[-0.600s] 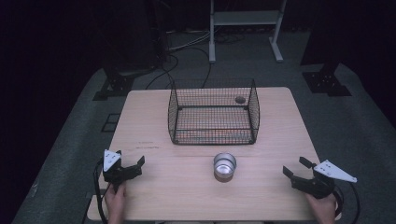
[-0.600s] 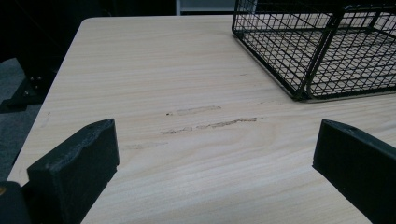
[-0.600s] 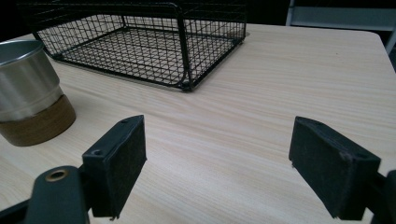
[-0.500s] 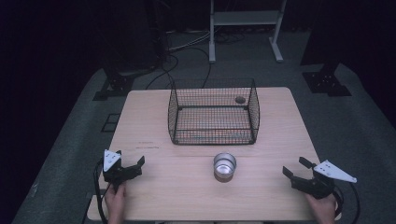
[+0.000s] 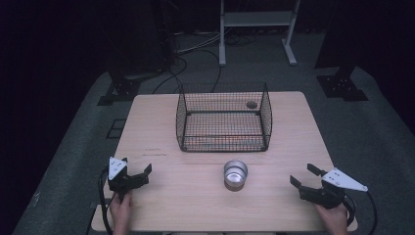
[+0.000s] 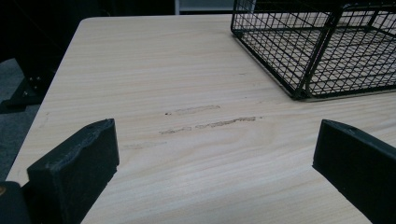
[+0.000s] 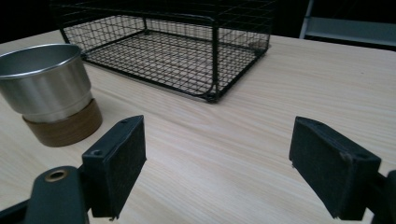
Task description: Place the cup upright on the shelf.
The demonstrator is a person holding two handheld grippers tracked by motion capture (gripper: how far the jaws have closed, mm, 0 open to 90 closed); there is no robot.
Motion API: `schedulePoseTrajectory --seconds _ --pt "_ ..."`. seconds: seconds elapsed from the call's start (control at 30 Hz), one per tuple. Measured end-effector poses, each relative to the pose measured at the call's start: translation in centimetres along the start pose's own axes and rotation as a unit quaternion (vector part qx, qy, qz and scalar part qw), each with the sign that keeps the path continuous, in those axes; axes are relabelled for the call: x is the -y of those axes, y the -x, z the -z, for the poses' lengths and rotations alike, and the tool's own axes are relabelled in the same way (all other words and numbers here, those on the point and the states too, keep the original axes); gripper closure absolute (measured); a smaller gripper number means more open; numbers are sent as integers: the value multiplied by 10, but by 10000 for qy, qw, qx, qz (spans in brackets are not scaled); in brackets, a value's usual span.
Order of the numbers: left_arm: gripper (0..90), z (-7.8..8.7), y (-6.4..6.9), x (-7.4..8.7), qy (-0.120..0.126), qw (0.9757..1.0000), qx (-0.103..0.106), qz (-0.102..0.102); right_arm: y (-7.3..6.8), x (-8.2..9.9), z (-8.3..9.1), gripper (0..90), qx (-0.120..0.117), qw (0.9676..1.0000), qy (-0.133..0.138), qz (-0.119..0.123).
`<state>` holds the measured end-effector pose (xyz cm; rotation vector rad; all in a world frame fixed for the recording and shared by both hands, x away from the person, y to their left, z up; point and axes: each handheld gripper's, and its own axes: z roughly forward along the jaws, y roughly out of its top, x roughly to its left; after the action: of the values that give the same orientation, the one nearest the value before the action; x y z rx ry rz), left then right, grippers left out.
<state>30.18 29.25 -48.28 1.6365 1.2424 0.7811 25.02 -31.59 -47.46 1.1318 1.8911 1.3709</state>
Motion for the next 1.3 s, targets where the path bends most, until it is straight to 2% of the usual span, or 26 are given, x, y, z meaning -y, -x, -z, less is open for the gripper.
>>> schedulePoseTrajectory --seconds 0.07,0.33,0.43,0.9,1.03,1.3 --pt "0 0 0 0 -5 10000 -6 -2 -6 -2 -3 179 -77 9999 -40 138" --pt "0 0 0 0 -11 10000 -4 -11 -14 -5 -7 177 -192 9994 -74 262" --pt "0 0 1 0 -8 10000 -3 -18 -19 -7 -9 177 -254 9989 -133 376" --pt "0 0 -1 0 -12 10000 -6 -3 -35 -10 -15 169 -497 9971 -206 537" --pt "0 0 0 0 -11 10000 -6 -6 -42 -13 -16 168 -584 9963 -155 613" --pt "0 0 0 0 -12 10000 -3 -5 -59 -18 -19 154 -783 9933 -240 816"
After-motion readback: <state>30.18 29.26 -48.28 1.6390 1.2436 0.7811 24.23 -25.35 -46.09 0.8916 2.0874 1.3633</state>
